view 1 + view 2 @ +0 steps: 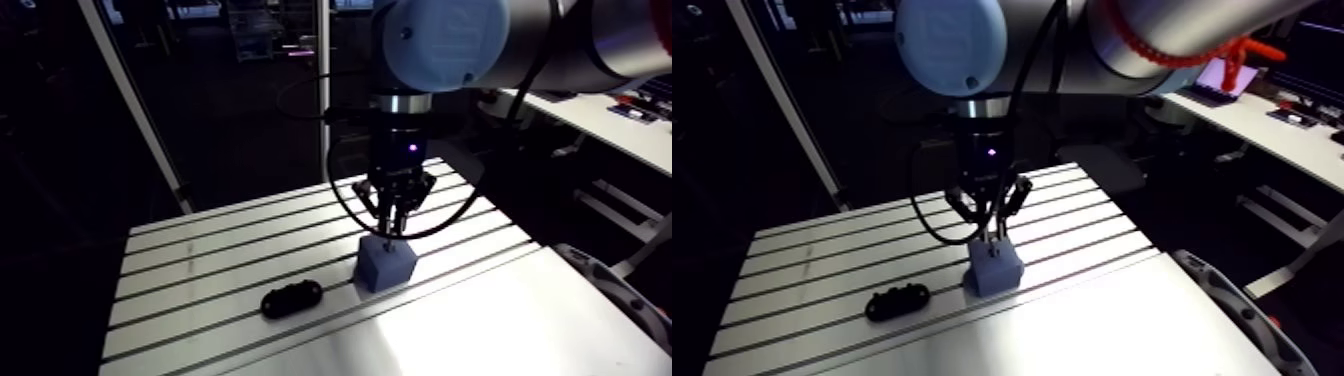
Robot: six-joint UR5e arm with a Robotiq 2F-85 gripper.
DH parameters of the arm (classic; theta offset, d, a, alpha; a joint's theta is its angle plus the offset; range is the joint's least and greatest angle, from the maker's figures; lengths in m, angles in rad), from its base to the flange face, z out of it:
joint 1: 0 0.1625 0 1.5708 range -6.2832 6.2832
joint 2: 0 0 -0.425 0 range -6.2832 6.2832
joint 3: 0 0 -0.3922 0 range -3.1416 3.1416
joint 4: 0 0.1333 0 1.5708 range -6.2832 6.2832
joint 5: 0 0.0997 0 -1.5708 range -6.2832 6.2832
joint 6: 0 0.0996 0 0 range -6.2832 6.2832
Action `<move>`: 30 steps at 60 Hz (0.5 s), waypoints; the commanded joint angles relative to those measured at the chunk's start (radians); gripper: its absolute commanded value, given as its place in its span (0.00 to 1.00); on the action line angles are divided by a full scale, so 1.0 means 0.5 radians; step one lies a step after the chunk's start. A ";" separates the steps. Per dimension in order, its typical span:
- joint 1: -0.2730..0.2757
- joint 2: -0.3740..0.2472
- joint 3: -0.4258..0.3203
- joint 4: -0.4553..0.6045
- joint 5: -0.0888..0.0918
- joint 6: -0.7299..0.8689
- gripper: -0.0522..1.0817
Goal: Pick up the M10 bolt and insert it into the hex recess until seated.
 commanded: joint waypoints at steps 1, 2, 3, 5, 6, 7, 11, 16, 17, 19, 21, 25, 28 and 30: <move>0.004 0.007 -0.011 0.001 0.000 0.000 0.99; 0.004 0.007 -0.013 0.004 0.000 0.000 0.99; 0.004 0.007 -0.013 0.004 0.000 0.000 0.99; 0.004 0.007 -0.014 0.004 0.000 0.000 0.99; 0.004 0.007 -0.014 0.004 0.000 0.000 0.99; 0.004 0.007 -0.014 0.004 0.000 0.000 0.99; 0.004 0.007 -0.017 0.001 0.000 0.000 0.99; 0.007 0.004 -0.014 0.004 0.000 0.000 0.99; 0.007 0.004 -0.014 0.004 0.000 0.000 0.99; 0.007 0.006 -0.014 0.004 0.000 0.000 0.99; 0.007 0.004 -0.014 0.004 0.000 0.000 0.99; 0.007 0.004 -0.013 0.004 0.000 0.000 0.99; 0.007 0.004 -0.011 0.004 0.000 0.000 0.99; 0.010 0.004 -0.008 0.004 0.000 0.000 0.99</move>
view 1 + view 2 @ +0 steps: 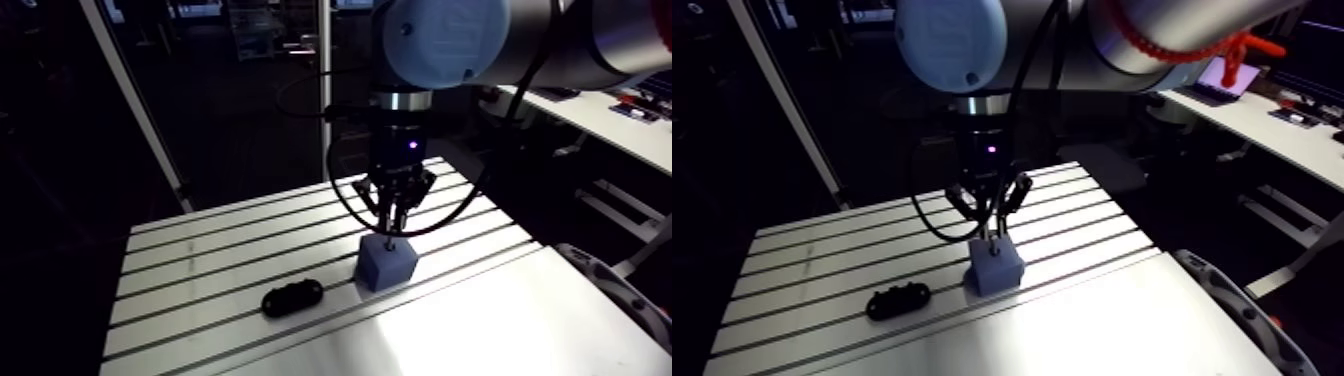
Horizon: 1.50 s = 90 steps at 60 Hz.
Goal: Pick up the M10 bolt and insert it into the hex recess until seated.
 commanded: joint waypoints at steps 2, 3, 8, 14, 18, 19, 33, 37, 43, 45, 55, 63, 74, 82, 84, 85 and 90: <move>0.004 -0.004 0.008 0.000 0.000 0.000 0.99; 0.004 -0.005 0.011 0.000 0.000 0.000 0.99; 0.004 -0.005 0.015 0.000 0.003 0.000 0.99; 0.007 -0.005 0.018 0.000 0.004 0.000 0.99; 0.005 -0.007 0.018 0.000 0.004 0.000 0.99; 0.004 -0.008 0.018 0.000 0.004 0.000 0.99; 0.004 -0.011 0.021 -0.003 -0.003 -0.003 0.99; 0.004 -0.011 0.021 -0.003 -0.003 -0.003 0.99; 0.007 -0.005 0.033 -0.006 0.000 -0.003 0.99; 0.007 -0.005 0.033 -0.006 0.000 -0.006 0.99; 0.007 -0.005 0.036 -0.006 0.000 -0.006 0.99; 0.007 -0.005 0.036 -0.006 0.003 -0.006 0.99; 0.007 -0.005 0.042 -0.006 0.004 -0.006 0.99; 0.007 -0.005 0.045 -0.009 0.000 -0.009 0.99; 0.007 -0.007 0.045 -0.009 0.000 -0.007 0.99; 0.007 -0.007 0.045 -0.009 0.000 -0.007 0.99; 0.008 -0.008 0.045 -0.009 0.000 -0.009 0.97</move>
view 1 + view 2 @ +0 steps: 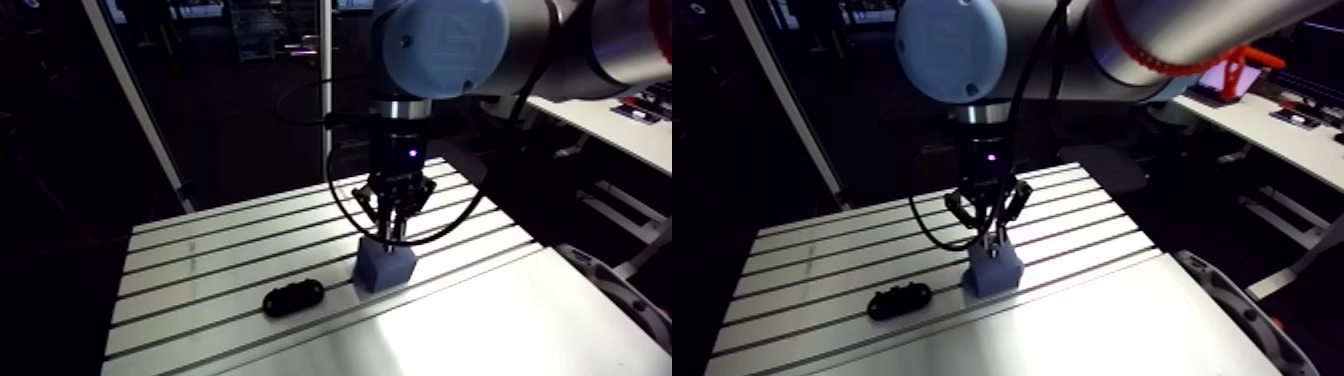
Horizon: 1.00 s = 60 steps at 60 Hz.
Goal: Pick up the M10 bolt and insert it into the hex recess until seated.
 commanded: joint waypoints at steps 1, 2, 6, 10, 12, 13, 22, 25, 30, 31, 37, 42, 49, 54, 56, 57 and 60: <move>0.000 -0.003 0.002 -0.001 -0.001 -0.002 0.97; 0.003 -0.003 0.002 -0.001 -0.001 -0.005 0.94; 0.003 -0.011 0.002 -0.001 -0.002 0.003 0.73; 0.006 -0.012 0.005 -0.004 -0.001 -0.002 0.38; 0.006 -0.012 0.006 -0.007 0.002 -0.005 0.10; 0.006 -0.014 0.011 -0.021 0.002 -0.008 0.07; 0.033 -0.021 0.026 -0.116 -0.001 -0.009 0.05; 0.037 -0.021 0.033 -0.144 -0.001 -0.008 0.05; 0.037 -0.024 0.033 -0.146 -0.004 -0.008 0.05; 0.037 -0.024 0.033 -0.146 -0.004 -0.008 0.05; 0.037 -0.027 0.033 -0.148 -0.004 -0.003 0.05; 0.037 -0.036 0.030 -0.146 -0.004 0.009 0.05; 0.037 -0.054 0.033 -0.146 0.011 0.010 0.05; 0.037 -0.055 0.030 -0.146 0.011 0.010 0.05; 0.039 -0.055 0.030 -0.146 0.011 0.010 0.05; 0.039 -0.055 0.030 -0.146 0.011 0.010 0.05; 0.039 -0.055 0.027 -0.143 0.017 0.004 0.05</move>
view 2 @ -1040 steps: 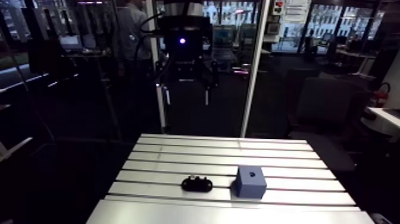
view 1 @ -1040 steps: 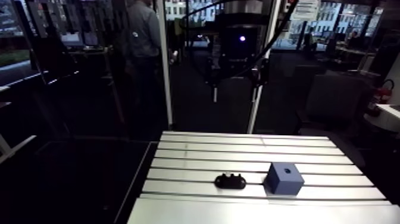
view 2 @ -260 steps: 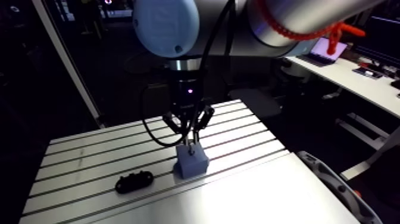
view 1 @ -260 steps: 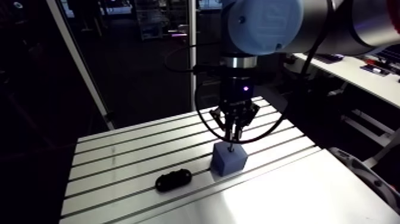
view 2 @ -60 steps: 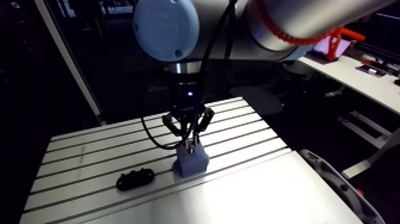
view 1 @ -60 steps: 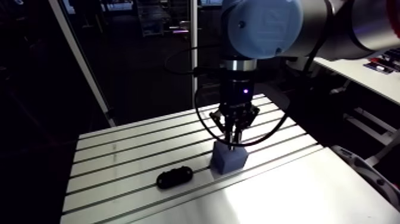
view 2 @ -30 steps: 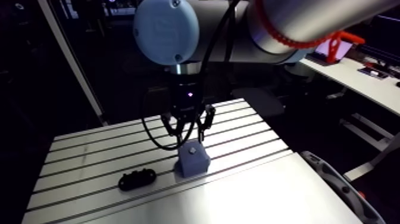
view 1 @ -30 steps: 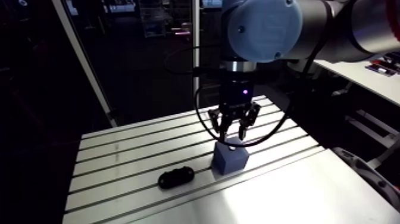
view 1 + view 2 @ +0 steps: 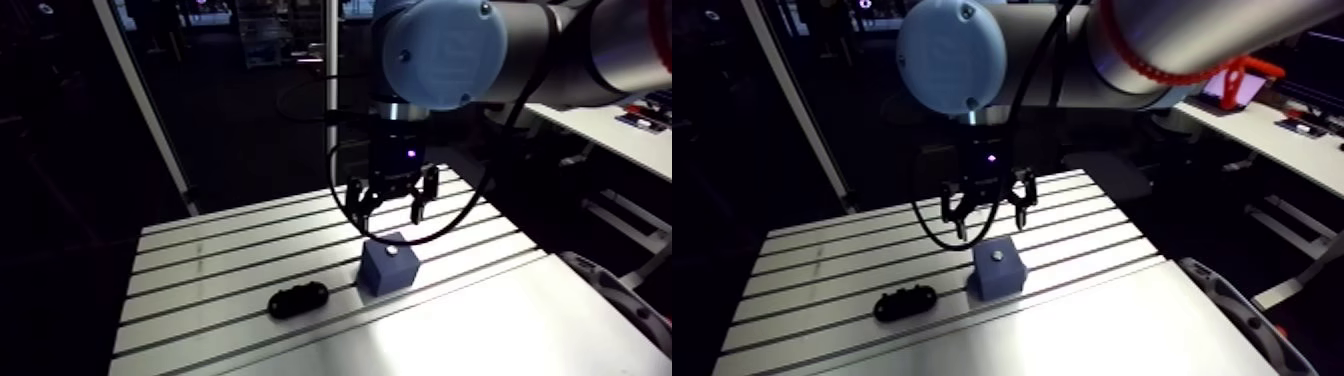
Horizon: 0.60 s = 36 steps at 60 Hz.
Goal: Pick up the M10 bolt and insert it into the hex recess until seated.
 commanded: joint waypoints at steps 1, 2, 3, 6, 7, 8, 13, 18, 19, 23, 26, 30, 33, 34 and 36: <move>0.002 -0.008 -0.004 0.002 0.010 -0.002 0.05; 0.003 -0.008 -0.007 0.002 0.013 -0.003 0.06; 0.003 -0.008 -0.007 0.002 0.014 -0.003 0.06; 0.003 -0.008 -0.007 0.002 0.017 -0.003 0.08; 0.003 -0.008 -0.010 0.002 0.017 -0.003 0.11; 0.003 -0.008 -0.010 0.002 0.017 -0.003 0.11; 0.003 -0.011 -0.010 0.002 0.020 0.015 0.23; 0.000 -0.011 -0.007 0.002 0.023 0.010 0.25; 0.000 -0.011 -0.005 0.002 0.023 -0.001 0.25; 0.000 -0.011 -0.007 -0.001 0.023 -0.009 0.25; 0.000 -0.011 -0.005 -0.001 0.021 -0.014 0.26; 0.002 -0.008 -0.002 -0.004 0.020 -0.060 0.37; 0.003 -0.008 -0.001 -0.004 0.020 -0.095 0.40; 0.003 -0.010 0.001 -0.004 0.020 -0.129 0.42; 0.005 -0.011 0.002 -0.007 0.020 -0.168 0.46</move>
